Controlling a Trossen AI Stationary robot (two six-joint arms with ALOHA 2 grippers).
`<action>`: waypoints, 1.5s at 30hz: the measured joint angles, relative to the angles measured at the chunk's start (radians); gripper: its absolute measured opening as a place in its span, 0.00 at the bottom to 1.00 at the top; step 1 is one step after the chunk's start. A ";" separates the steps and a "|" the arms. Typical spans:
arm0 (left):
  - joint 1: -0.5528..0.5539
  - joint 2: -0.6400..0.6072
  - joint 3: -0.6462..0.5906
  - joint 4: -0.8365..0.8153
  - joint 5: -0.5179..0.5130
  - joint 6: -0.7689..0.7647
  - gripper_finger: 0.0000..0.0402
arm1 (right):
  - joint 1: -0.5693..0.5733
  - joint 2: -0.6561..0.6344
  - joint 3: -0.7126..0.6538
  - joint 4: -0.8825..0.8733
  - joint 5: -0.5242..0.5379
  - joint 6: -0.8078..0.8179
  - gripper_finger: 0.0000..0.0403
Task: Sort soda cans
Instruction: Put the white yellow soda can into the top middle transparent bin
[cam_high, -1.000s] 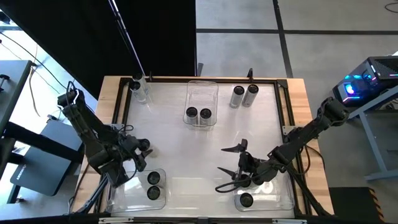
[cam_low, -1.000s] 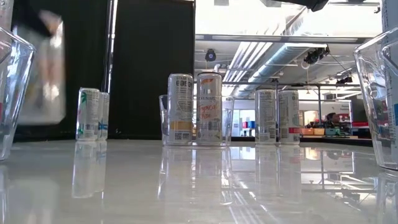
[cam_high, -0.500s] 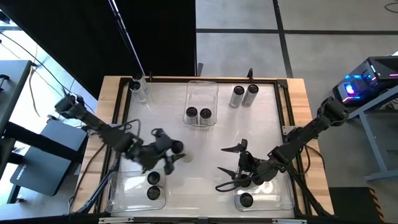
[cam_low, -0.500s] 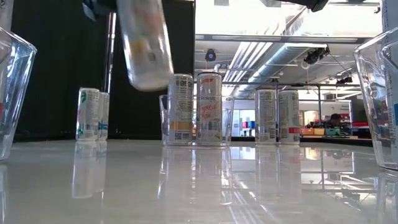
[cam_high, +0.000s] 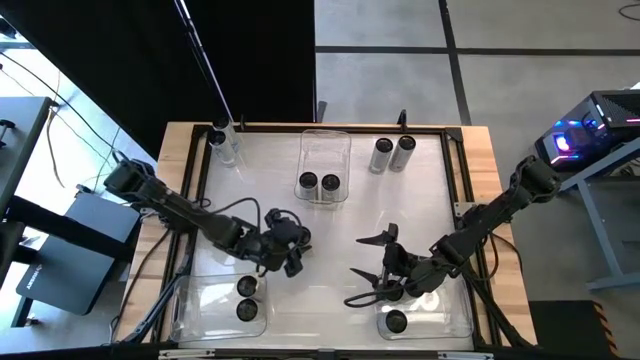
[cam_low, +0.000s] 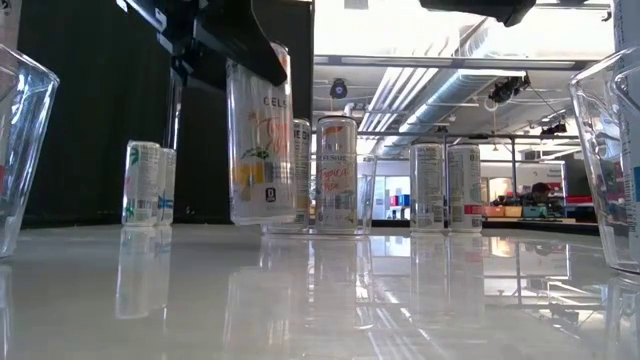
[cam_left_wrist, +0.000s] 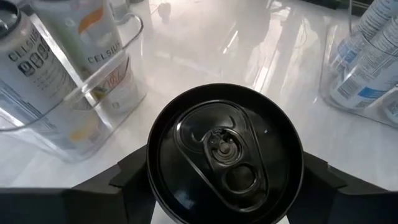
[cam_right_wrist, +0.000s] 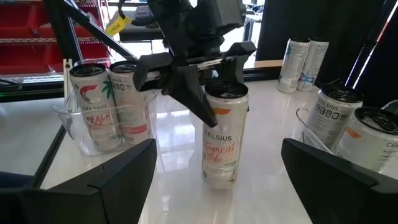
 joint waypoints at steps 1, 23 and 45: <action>0.000 0.003 0.000 0.000 0.000 -0.006 0.64 | 0.000 0.000 0.000 0.000 0.000 -0.001 0.85; -0.005 0.006 0.000 0.001 0.030 -0.049 0.68 | 0.000 0.000 0.000 -0.001 0.000 -0.003 0.85; 0.012 0.006 0.000 0.001 0.059 -0.060 0.69 | 0.000 0.000 0.000 -0.008 0.000 -0.002 0.85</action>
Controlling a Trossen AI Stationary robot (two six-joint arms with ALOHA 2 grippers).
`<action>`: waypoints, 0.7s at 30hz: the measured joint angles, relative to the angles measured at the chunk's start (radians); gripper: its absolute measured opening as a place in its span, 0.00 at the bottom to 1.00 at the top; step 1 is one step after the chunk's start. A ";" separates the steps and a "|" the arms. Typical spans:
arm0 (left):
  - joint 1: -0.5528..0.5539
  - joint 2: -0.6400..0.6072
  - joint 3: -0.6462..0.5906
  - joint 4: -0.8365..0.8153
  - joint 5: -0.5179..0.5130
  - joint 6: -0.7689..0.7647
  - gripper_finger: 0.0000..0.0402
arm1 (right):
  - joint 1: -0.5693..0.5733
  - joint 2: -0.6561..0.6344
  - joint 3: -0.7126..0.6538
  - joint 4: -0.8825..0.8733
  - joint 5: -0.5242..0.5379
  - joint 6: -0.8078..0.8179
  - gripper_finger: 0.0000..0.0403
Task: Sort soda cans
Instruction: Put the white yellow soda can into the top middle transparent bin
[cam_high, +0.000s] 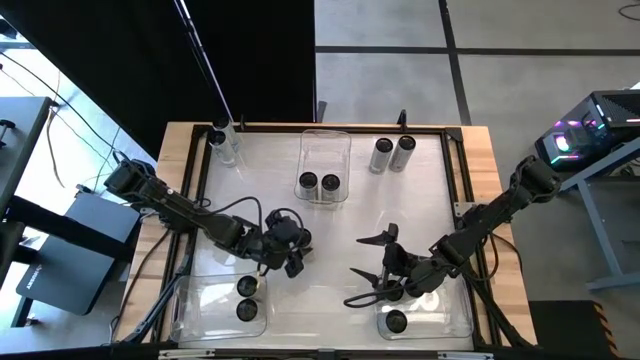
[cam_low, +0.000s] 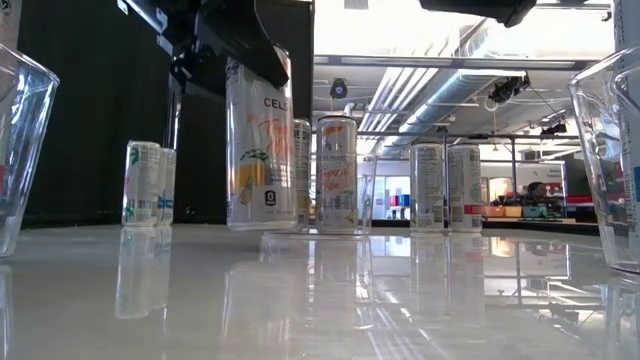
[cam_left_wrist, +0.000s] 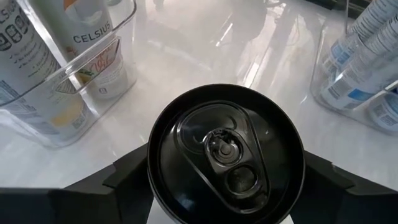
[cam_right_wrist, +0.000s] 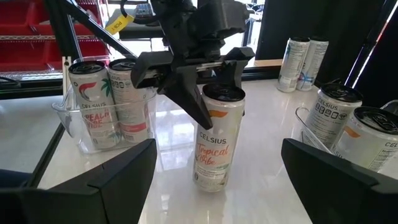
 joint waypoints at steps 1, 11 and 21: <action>0.000 0.000 0.000 0.000 0.004 0.008 0.70 | 0.000 0.000 0.000 0.000 0.000 0.000 0.85; -0.017 -0.005 0.001 0.018 0.013 0.094 0.80 | 0.000 0.001 0.000 -0.005 -0.015 0.000 0.85; -0.092 -0.128 0.000 -0.014 -0.065 0.125 0.80 | -0.100 0.175 0.000 0.228 -0.089 -0.070 0.85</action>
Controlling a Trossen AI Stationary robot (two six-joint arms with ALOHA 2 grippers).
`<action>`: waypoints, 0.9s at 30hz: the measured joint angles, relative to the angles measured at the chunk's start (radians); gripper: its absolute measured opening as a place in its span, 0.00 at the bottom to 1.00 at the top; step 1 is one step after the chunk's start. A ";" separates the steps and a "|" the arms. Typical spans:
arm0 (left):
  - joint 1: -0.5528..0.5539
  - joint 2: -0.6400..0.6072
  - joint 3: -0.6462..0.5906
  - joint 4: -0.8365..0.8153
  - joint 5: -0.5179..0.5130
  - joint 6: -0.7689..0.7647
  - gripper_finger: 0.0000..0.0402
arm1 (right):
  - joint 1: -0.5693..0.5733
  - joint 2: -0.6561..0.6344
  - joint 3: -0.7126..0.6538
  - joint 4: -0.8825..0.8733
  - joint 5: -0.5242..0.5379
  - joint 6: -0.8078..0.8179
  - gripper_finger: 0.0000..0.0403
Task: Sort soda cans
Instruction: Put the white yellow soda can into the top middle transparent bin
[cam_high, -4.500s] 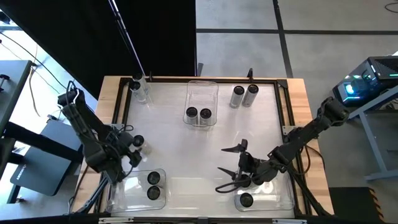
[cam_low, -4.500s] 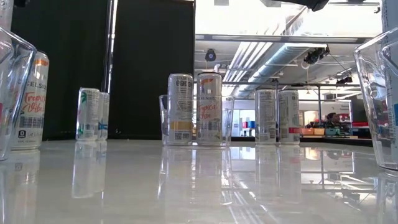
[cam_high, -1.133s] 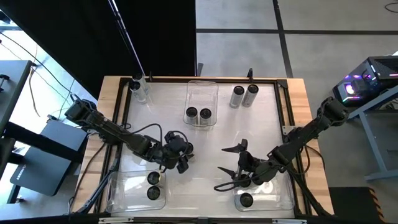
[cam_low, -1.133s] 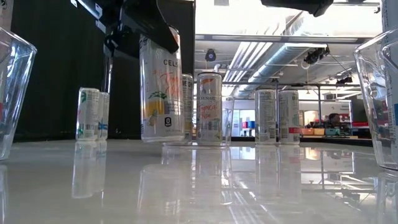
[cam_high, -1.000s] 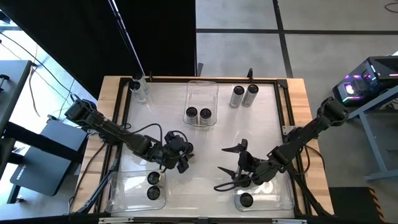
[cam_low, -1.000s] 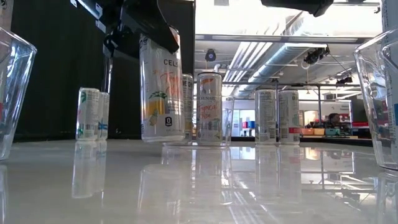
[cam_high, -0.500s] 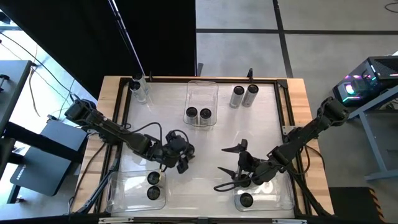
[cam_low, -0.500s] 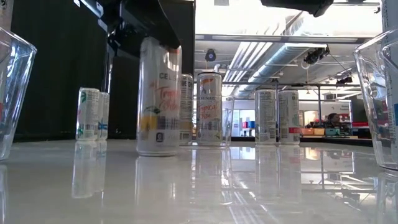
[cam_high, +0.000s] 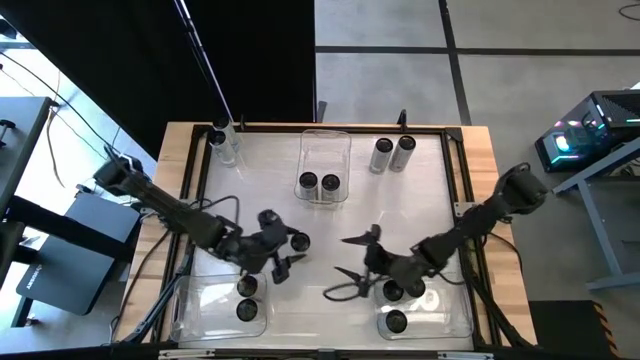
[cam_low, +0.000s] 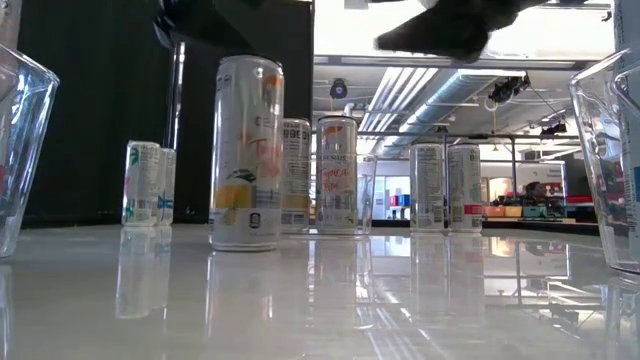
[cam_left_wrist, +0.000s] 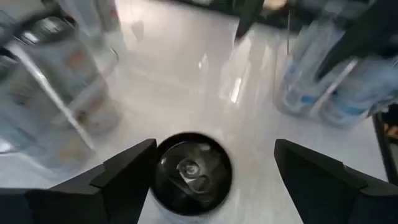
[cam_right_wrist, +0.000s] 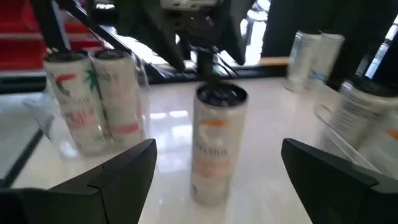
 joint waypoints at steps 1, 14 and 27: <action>-0.011 -0.021 0.000 -0.016 -0.026 -0.001 0.80 | -0.020 0.022 0.000 0.055 -0.031 -0.022 0.85; -0.241 -0.061 0.000 -0.472 -0.331 -0.473 0.80 | -0.190 0.280 0.504 -0.341 -0.187 -0.097 0.85; -0.325 0.147 0.000 -0.442 -0.404 -0.688 0.80 | -0.218 0.354 0.616 -0.538 -0.221 0.032 0.85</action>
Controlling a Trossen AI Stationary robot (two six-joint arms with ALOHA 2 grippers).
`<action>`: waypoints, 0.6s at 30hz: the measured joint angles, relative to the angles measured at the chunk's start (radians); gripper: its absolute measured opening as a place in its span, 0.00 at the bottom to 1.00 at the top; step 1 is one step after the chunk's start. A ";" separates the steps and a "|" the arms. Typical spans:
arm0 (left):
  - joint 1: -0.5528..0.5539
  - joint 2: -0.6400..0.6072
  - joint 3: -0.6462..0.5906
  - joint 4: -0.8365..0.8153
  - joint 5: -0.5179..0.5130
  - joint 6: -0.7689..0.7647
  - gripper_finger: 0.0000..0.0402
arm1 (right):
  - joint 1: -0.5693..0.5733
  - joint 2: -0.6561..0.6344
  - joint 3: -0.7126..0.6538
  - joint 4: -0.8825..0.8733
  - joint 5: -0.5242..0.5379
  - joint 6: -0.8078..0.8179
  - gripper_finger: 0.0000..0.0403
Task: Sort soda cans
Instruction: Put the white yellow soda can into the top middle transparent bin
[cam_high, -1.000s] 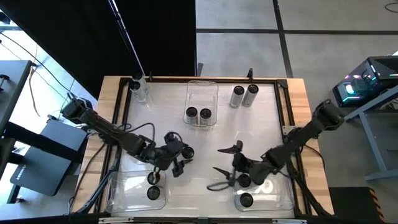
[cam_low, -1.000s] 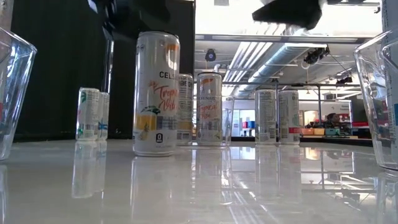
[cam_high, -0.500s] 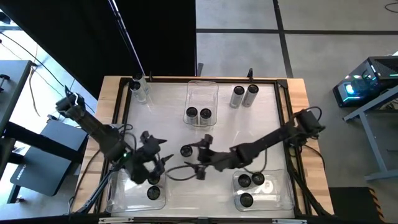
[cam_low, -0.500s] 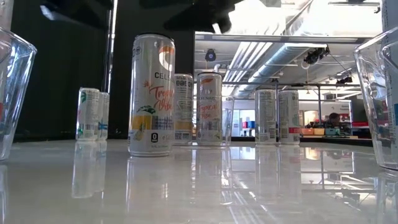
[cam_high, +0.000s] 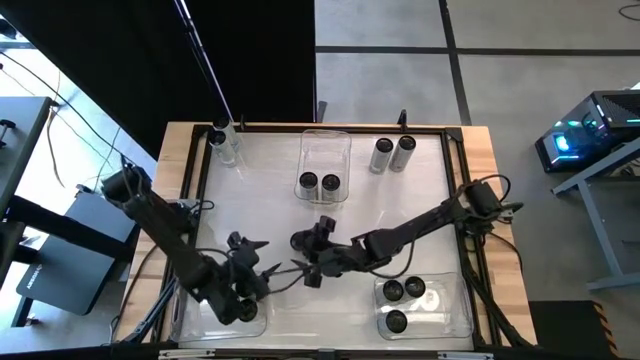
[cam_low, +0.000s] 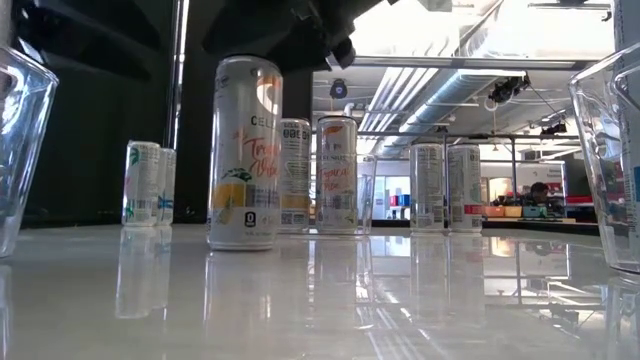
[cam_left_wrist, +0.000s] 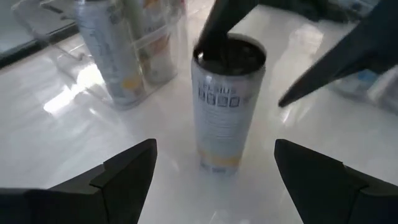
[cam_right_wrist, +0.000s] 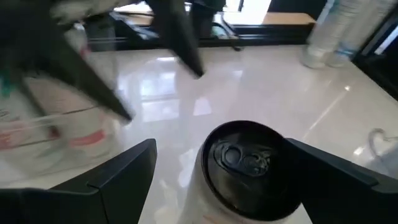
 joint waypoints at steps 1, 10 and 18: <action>0.001 0.012 0.000 -0.001 -0.001 0.002 0.80 | -0.004 0.000 -0.001 -0.002 0.011 0.008 0.85; 0.004 0.040 0.002 0.042 -0.036 0.014 0.80 | -0.010 0.000 -0.003 0.029 0.033 -0.008 0.85; 0.002 0.036 0.001 0.046 -0.035 0.017 0.80 | -0.008 -0.007 -0.003 0.082 0.042 -0.050 0.85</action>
